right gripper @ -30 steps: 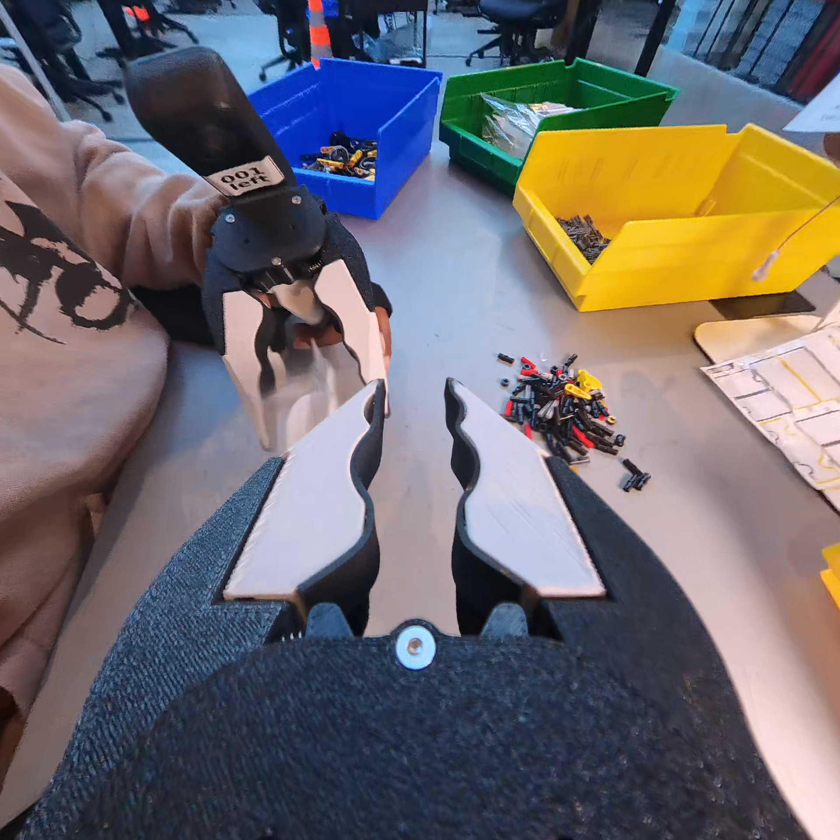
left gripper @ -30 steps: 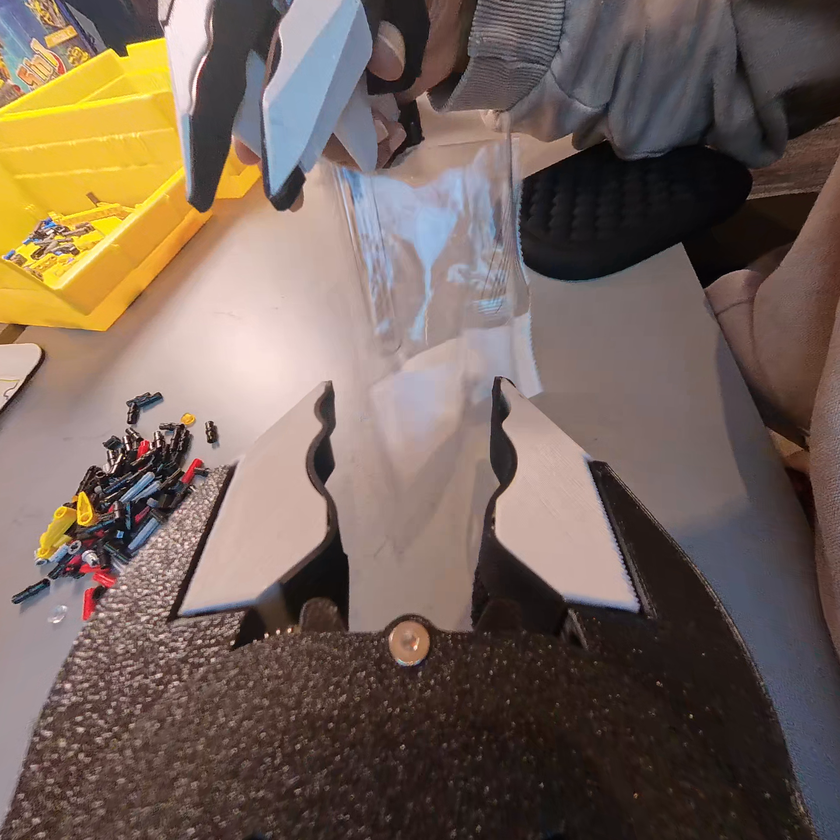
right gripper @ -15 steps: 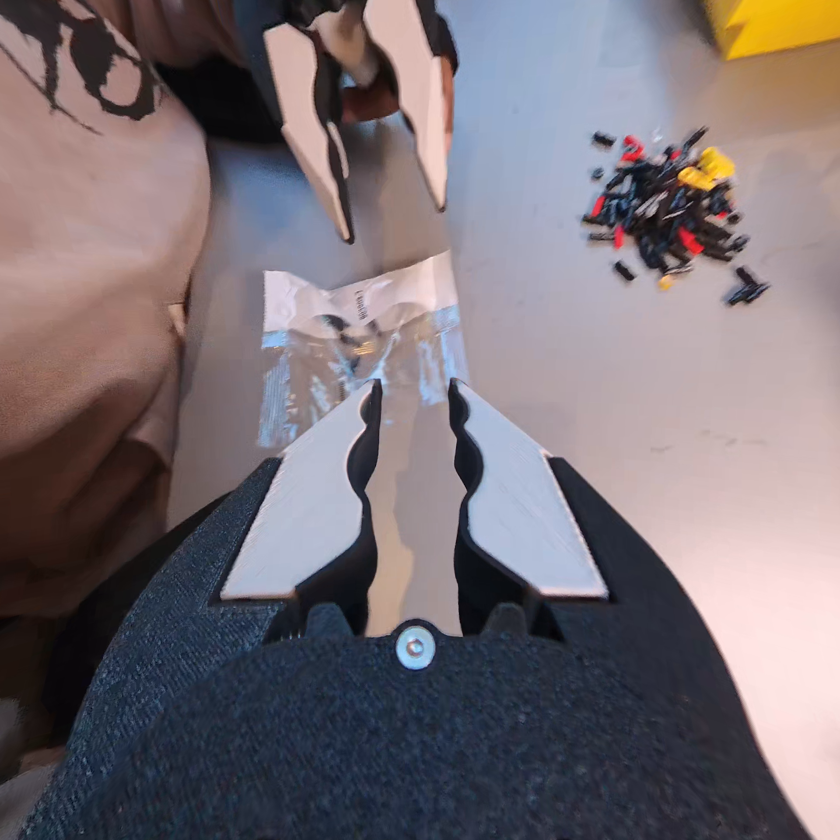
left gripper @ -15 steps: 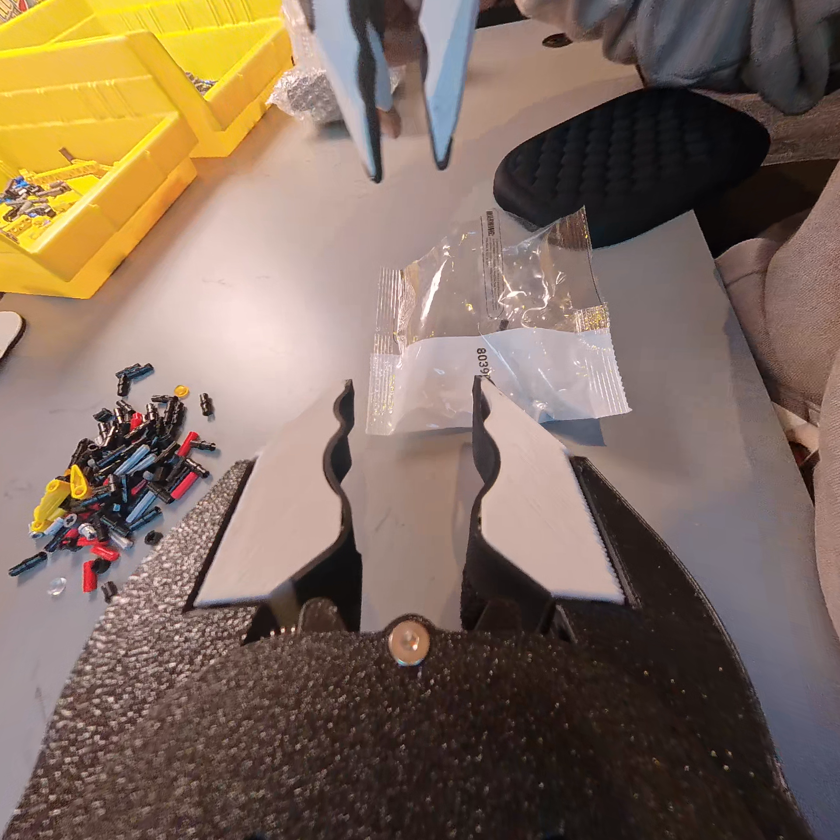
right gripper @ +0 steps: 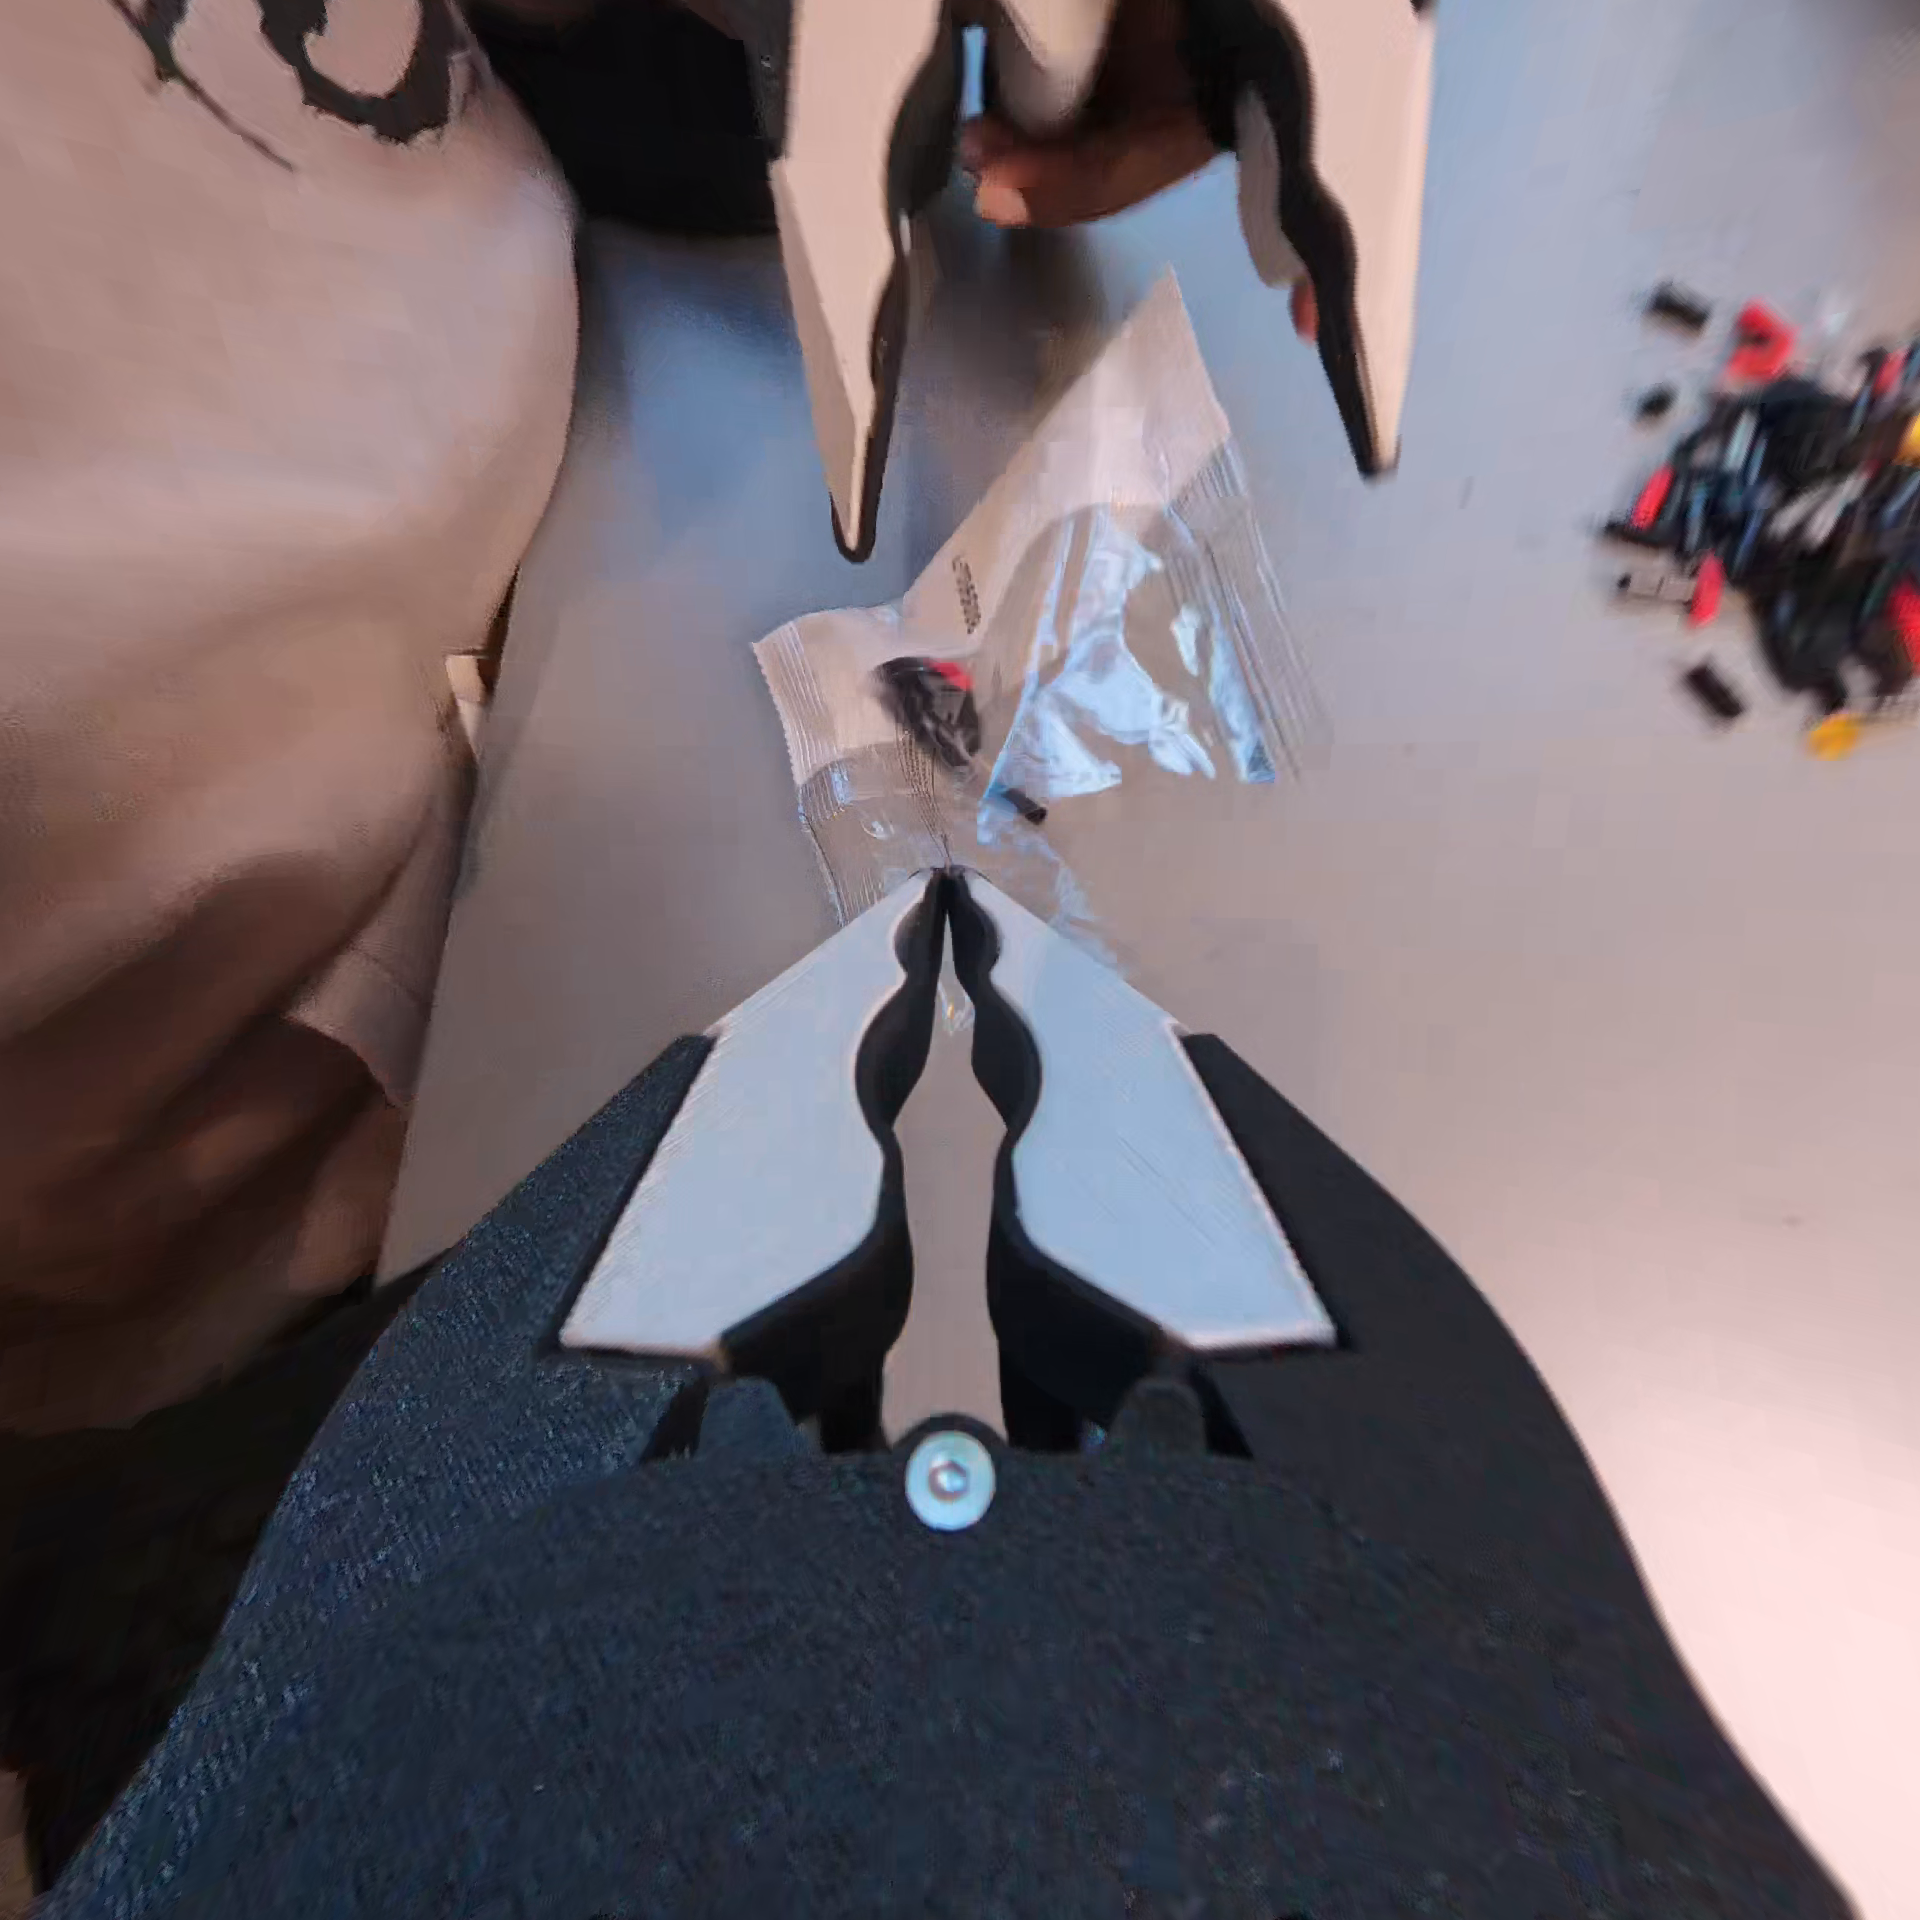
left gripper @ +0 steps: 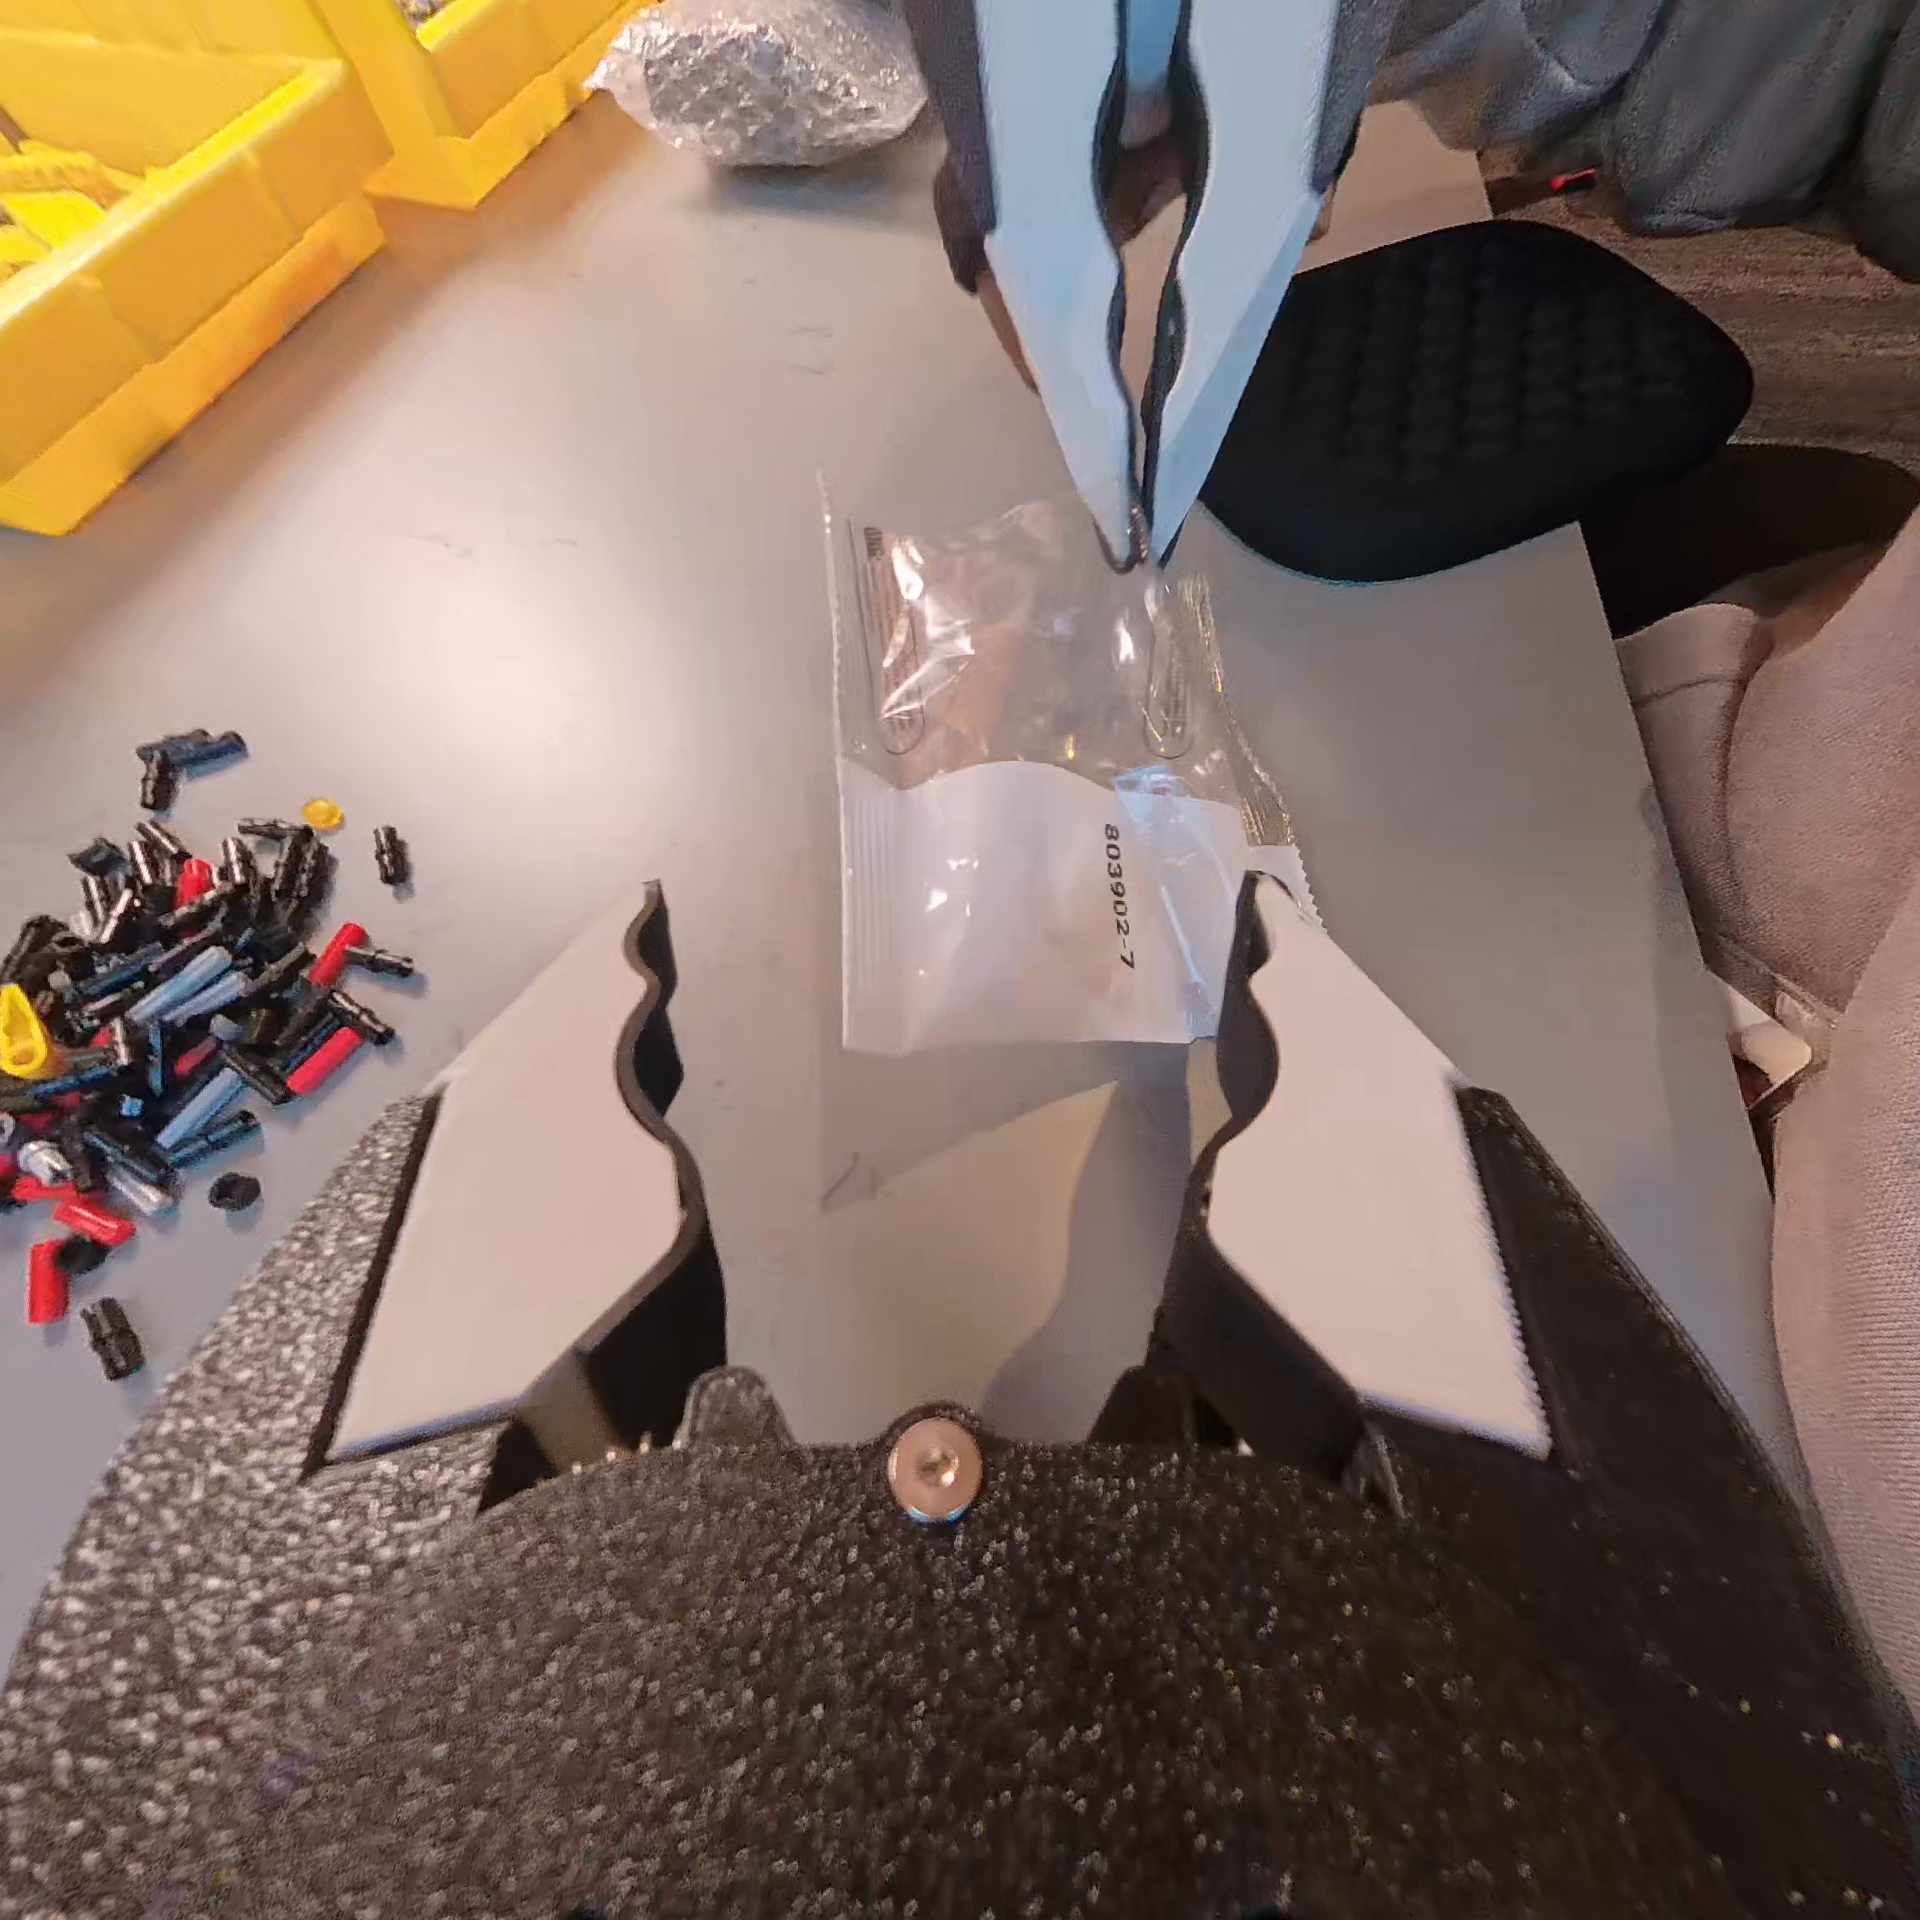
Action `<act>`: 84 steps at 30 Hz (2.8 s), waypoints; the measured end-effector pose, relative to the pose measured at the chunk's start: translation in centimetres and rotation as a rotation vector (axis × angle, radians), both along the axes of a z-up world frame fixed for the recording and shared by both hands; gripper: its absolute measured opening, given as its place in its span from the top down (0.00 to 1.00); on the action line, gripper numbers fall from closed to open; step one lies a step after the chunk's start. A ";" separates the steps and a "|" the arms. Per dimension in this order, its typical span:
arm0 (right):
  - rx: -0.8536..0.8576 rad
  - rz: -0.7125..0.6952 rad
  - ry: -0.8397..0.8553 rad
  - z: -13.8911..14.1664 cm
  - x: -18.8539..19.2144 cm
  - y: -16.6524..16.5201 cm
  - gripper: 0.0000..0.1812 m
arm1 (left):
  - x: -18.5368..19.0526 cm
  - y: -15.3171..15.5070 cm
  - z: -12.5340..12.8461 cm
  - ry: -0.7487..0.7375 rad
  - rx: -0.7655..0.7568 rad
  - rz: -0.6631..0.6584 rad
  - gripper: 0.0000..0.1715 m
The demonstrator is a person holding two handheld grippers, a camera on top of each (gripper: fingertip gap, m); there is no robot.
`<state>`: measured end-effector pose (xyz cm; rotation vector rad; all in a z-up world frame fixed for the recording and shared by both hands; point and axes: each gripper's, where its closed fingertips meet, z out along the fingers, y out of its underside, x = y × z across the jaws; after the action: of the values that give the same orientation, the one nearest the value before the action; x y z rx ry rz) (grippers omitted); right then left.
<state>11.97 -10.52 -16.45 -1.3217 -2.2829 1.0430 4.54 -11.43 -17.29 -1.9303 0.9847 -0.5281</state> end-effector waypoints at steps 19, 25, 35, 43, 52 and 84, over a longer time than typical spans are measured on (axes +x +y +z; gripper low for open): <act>0.661 0.207 0.237 4.6 -7.9 3.6 1.00 | -6.2 1.2 5.7 -0.373 -0.008 0.131 0.86; 0.751 0.266 0.275 5.3 -8.4 3.1 1.00 | -6.8 1.1 7.1 -0.445 0.004 0.126 0.97; 0.813 0.391 0.275 6.2 -8.1 2.0 1.00 | -7.7 -0.3 7.7 -0.269 0.051 0.081 1.00; 0.559 0.260 0.324 7.1 -8.8 2.2 0.88 | -8.8 0.3 8.5 -0.248 0.163 0.156 1.00; -0.048 -0.299 0.555 10.7 -10.5 11.7 0.77 | -10.6 -0.3 7.7 -0.309 0.146 0.224 1.00; -0.124 -0.365 0.241 4.2 -15.1 15.1 0.95 | -10.8 0.8 5.7 -0.335 0.107 0.292 1.00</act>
<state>-3.18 4.58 -12.26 -1.4965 -1.7457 1.1542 -6.28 -10.68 -11.59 -1.7767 0.4985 -0.5908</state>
